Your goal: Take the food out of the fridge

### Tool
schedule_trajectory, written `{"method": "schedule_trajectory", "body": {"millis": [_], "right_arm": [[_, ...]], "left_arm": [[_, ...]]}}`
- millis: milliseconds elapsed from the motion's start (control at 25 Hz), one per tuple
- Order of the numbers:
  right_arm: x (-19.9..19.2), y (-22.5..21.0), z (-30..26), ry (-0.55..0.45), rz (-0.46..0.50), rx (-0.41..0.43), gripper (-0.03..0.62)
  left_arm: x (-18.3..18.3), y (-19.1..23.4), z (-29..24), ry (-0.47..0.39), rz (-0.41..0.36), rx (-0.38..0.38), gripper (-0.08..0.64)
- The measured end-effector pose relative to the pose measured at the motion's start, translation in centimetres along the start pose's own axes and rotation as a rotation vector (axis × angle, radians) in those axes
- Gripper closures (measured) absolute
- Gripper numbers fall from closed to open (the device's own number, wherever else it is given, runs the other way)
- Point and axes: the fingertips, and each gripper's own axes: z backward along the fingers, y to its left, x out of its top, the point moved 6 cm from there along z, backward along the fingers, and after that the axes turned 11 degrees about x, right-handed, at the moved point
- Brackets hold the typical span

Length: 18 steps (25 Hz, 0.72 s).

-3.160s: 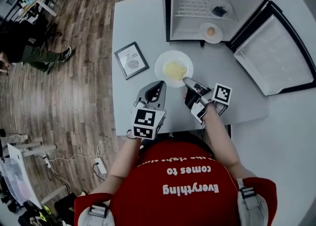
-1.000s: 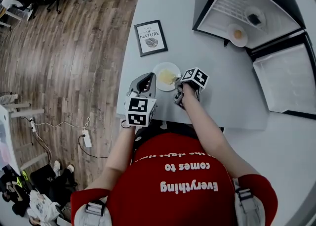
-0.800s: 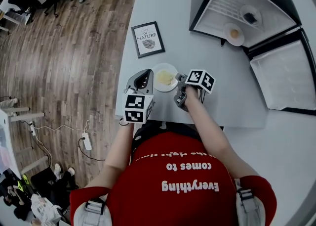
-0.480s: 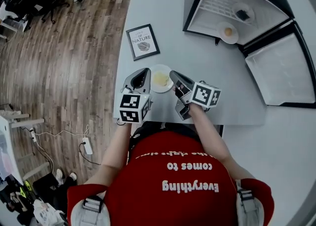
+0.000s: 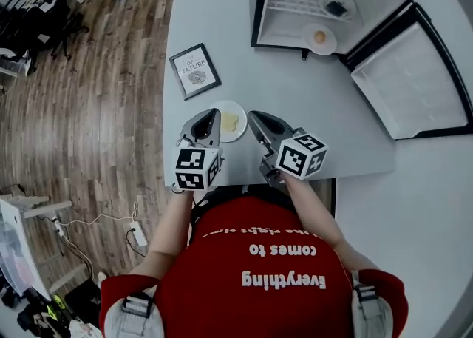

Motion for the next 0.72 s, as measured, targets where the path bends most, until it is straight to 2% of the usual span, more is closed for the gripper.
{"method": "schedule_trajectory", "body": {"millis": [160, 440, 720], "right_arm": [[1.3, -0.9, 2.4, -0.046, 0.049, -0.041, 0.580], [3.5, -4.5, 7.9, -0.110, 0.094, -0.228, 0.580], [8.2, -9.0, 12.2, -0.169, 0.086, -0.345, 0.580]], "left_arm": [[0.9, -1.7, -1.0, -0.009, -0.032, -0.036, 0.554], [2.5, -6.3, -2.9, -0.017, -0.063, -0.119, 0.554], [4.1, -10.6, -5.0, -0.035, -0.085, -0.183, 0.554]]}}
